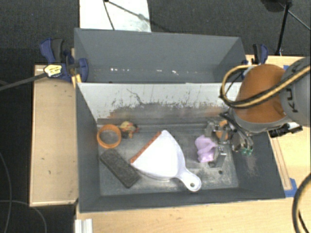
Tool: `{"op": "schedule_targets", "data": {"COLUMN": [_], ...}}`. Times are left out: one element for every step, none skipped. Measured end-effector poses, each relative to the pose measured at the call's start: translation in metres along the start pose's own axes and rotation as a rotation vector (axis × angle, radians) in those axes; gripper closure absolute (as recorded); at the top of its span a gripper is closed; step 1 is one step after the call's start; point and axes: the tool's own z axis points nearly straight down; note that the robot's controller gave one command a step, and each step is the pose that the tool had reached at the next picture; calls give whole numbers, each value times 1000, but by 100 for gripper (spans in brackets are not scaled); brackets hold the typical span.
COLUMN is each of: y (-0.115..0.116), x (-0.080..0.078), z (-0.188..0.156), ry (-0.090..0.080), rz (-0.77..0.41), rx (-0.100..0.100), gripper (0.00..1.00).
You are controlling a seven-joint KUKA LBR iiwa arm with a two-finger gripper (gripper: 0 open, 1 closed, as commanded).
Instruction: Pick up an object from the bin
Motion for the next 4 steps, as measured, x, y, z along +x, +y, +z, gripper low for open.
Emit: {"op": "schedule_targets", "data": {"y": [-13,-23,-25,-25], "x": [4,2,1,1], "z": [17,43,50,50], "ry": [-3,-13,-22,-22], "rz": [4,78,14,14], "rx": [-1,-2,4,4], "gripper": [0,0,100,100]}}
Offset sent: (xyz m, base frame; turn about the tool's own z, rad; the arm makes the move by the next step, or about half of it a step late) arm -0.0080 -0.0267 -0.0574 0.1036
